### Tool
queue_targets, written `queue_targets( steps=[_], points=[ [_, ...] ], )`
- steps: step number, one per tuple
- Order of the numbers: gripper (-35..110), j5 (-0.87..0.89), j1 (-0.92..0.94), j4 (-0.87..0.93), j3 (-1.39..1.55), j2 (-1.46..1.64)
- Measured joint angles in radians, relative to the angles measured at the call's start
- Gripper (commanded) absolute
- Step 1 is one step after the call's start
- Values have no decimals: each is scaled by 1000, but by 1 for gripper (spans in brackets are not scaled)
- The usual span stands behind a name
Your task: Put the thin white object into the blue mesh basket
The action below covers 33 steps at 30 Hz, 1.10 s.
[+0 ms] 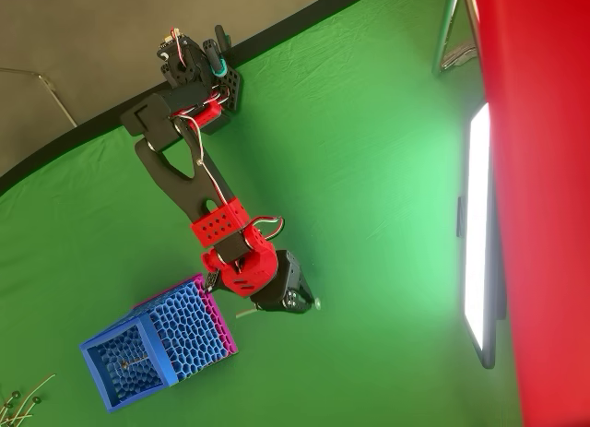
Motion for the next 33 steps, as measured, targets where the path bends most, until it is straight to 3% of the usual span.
queue_targets(
  steps=[7, 11, 20, 33],
  points=[
    [1, -189, 69, -219, 29, 192],
    [0, -198, 133, -276, 54, 276],
    [0, 67, 367, -284, 89, 388],
    [2, 328, 466, -216, 118, 393]
  ],
)
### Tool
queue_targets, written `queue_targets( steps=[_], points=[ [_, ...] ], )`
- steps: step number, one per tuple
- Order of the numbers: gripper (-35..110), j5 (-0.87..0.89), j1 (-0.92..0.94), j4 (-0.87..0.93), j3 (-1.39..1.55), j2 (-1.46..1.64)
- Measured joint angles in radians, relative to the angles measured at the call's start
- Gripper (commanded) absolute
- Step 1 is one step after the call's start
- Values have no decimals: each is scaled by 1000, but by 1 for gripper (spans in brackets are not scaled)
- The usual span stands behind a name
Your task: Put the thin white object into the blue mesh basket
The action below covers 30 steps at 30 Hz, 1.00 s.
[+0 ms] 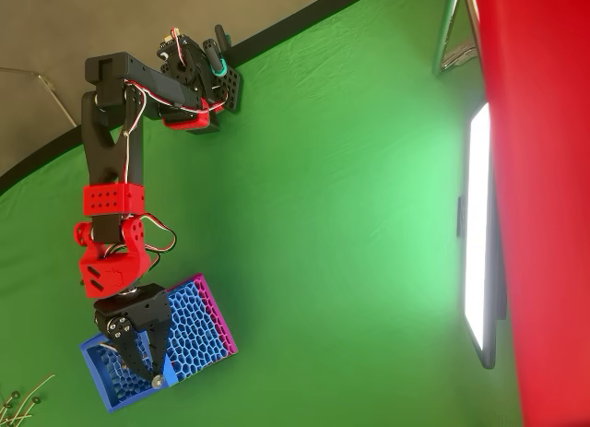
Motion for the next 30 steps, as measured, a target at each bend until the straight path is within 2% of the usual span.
queue_targets(
  steps=[5, 18, 24, 30],
  points=[
    [2, 91, 0, 60, -54, -67],
    [3, 81, -25, 153, -308, -215],
    [3, 97, 9, 141, -256, -201],
    [9, 107, 20, 98, -195, -189]
  ],
)
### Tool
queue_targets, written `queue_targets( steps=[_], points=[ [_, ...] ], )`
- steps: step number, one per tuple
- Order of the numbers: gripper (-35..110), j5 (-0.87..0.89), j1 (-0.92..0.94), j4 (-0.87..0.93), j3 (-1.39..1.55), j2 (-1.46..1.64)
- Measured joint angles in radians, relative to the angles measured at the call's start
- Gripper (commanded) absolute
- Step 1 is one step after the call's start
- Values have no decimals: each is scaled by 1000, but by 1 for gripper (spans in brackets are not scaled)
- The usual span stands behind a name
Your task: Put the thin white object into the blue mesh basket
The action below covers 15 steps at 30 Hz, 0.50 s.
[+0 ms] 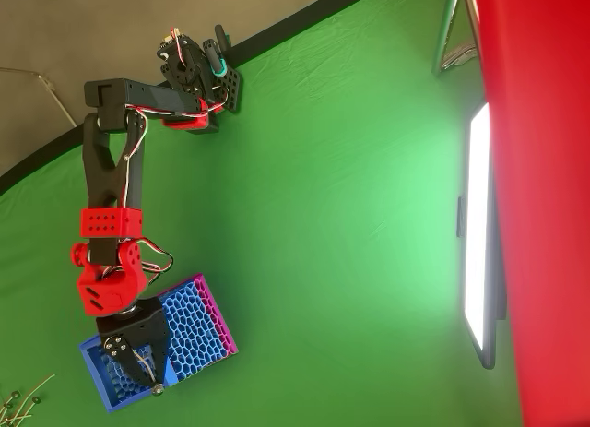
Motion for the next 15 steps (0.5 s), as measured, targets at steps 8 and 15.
queue_targets(
  steps=[8, 15],
  points=[
    [15, 51, 26, -5, 48, 58],
    [17, 75, 83, -17, 121, 107]
  ],
)
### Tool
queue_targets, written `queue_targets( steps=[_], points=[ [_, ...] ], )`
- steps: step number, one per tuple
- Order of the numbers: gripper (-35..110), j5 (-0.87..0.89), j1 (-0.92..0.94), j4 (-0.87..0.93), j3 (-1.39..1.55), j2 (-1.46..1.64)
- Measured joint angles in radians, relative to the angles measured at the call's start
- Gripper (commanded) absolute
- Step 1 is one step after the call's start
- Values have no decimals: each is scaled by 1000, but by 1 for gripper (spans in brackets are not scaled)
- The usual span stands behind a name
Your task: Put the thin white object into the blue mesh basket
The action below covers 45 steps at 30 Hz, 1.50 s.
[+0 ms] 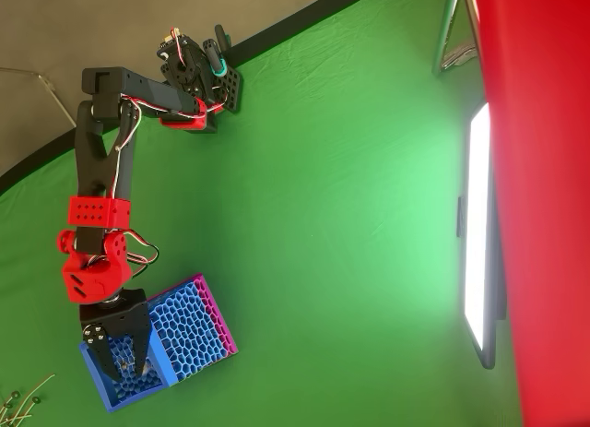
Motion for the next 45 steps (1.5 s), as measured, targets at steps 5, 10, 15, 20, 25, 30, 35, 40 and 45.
queue_targets(
  steps=[5, 10, 15, 20, 25, 30, 35, 40, 45],
  points=[
    [17, -14, 14, -12, 52, 60],
    [18, -115, -34, -14, 117, 192],
    [18, -333, -173, -12, 275, 370],
    [13, -526, -255, -12, 503, 583],
    [13, -716, -319, -5, 739, 815],
    [10, -867, -365, 48, 994, 1083],
    [6, -936, -373, 118, 1193, 1301],
    [0, -986, -377, 161, 1390, 1483],
    [0, -1003, -380, 201, 1548, 1628]
  ],
)
